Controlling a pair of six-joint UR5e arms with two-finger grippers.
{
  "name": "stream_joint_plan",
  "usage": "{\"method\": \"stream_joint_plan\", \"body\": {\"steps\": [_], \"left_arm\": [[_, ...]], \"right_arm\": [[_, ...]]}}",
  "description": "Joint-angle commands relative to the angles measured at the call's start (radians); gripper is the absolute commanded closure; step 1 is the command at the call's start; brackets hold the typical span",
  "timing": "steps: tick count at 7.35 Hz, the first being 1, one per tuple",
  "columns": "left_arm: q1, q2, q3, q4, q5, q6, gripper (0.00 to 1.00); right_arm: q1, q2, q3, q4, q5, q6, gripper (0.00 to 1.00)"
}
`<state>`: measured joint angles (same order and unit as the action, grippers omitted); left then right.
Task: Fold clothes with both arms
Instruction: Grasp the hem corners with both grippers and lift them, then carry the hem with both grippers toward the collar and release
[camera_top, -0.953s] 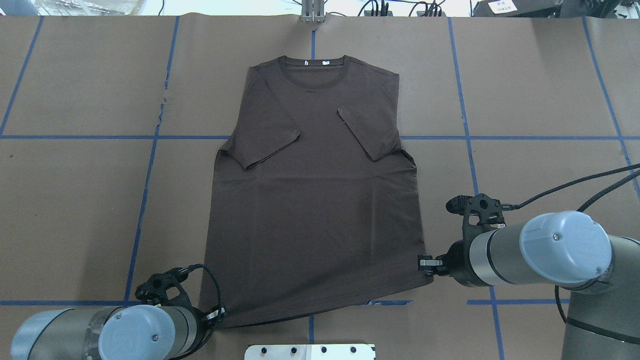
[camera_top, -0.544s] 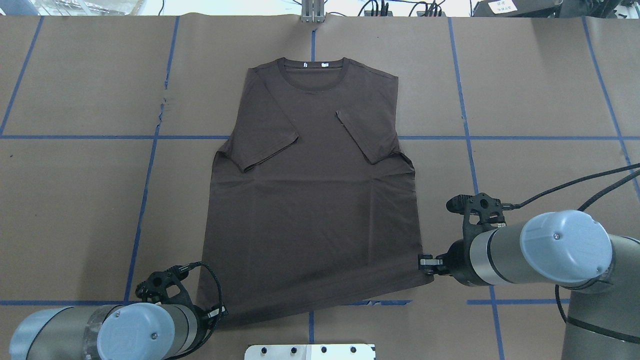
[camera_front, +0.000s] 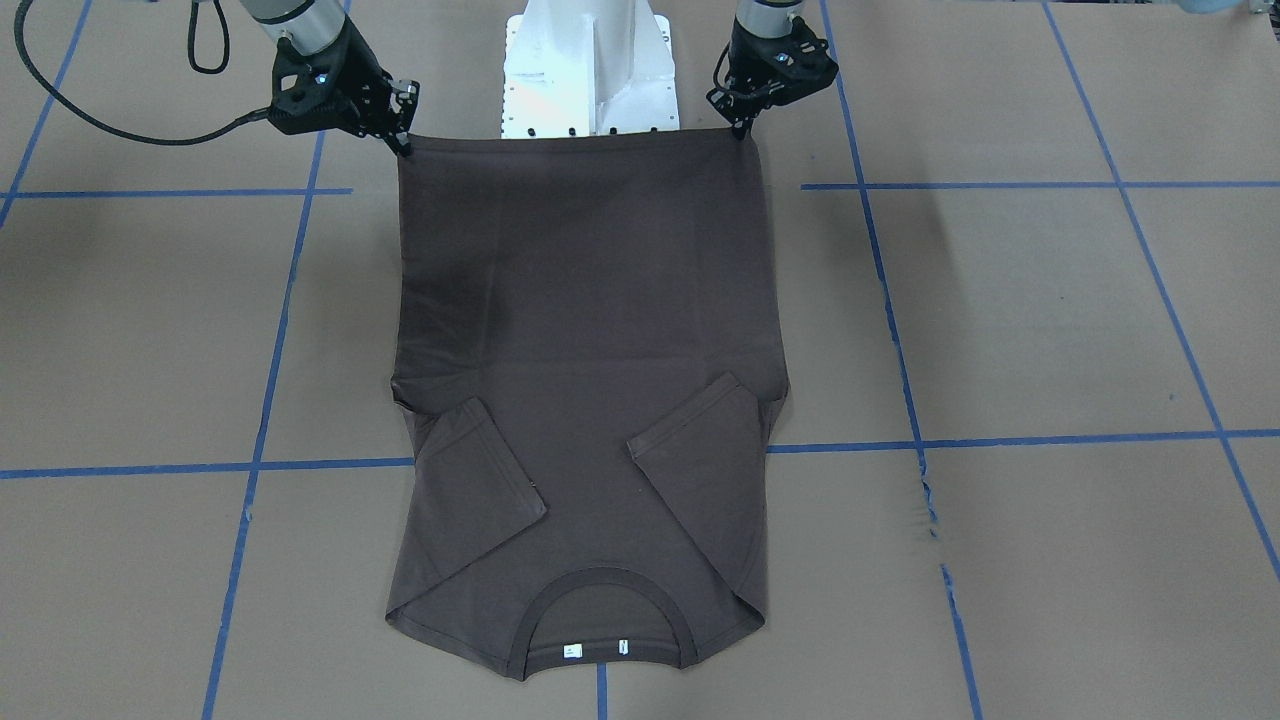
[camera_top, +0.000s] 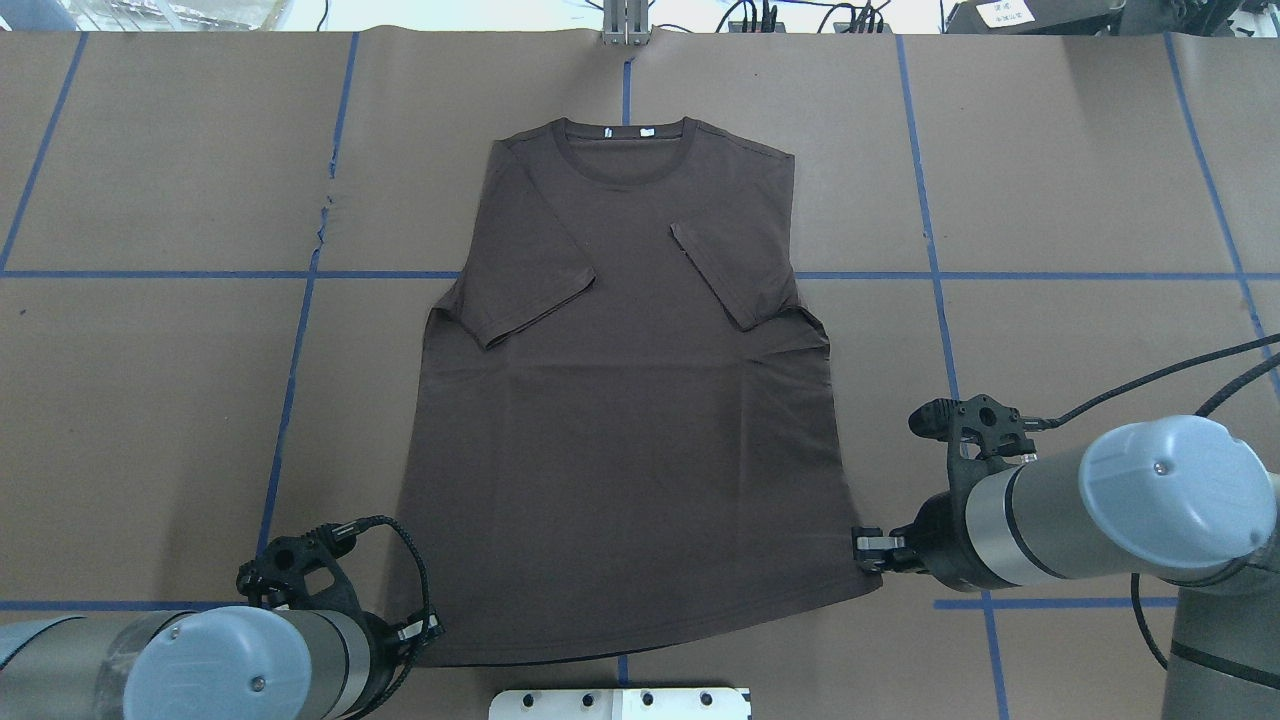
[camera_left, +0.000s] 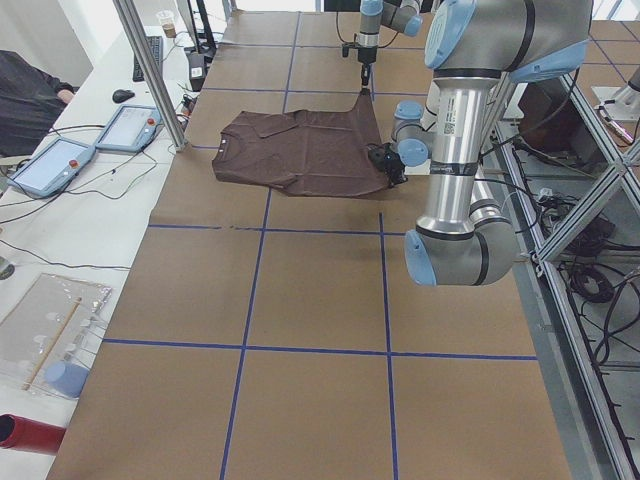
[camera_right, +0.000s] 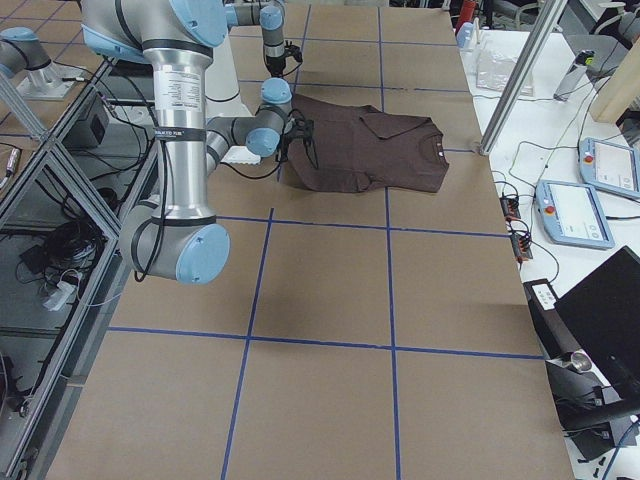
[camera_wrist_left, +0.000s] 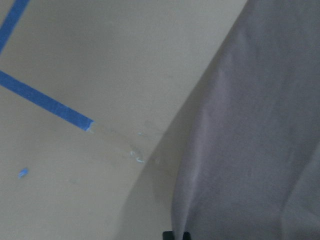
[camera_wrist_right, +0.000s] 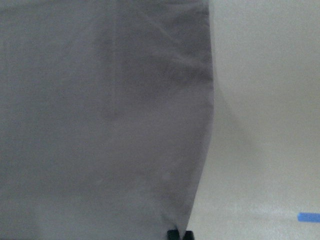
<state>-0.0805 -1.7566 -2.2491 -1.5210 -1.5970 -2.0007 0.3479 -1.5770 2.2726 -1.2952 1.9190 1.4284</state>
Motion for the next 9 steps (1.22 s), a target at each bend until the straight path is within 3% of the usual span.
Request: {"method": "stream_joint_plan", "body": {"steps": [1,2,4,5,7,9], "left_arm": [[0.063,0.000,-0.093,0.080,-0.009,0.003,1.00],[0.074,-0.012,-0.119,0.108,-0.076,0.003,1.00],[0.070,-0.026,-0.129,0.131,-0.100,0.026,1.00],[0.041,-0.029,-0.122,0.131,-0.100,0.071,1.00],[-0.077,-0.047,-0.116,0.133,-0.101,0.173,1.00],[-0.267,-0.116,-0.040,0.154,-0.124,0.346,1.00]], "right_arm": [[-0.076,-0.099,0.104,-0.001,0.055,0.001,1.00],[-0.128,-0.115,0.119,-0.001,0.055,0.001,1.00],[-0.121,-0.106,0.114,-0.001,0.051,0.001,1.00],[-0.062,-0.098,0.107,-0.001,0.046,0.000,1.00],[0.077,0.043,0.032,-0.003,0.055,-0.057,1.00],[0.191,0.132,-0.066,-0.007,0.061,-0.147,1.00]]}}
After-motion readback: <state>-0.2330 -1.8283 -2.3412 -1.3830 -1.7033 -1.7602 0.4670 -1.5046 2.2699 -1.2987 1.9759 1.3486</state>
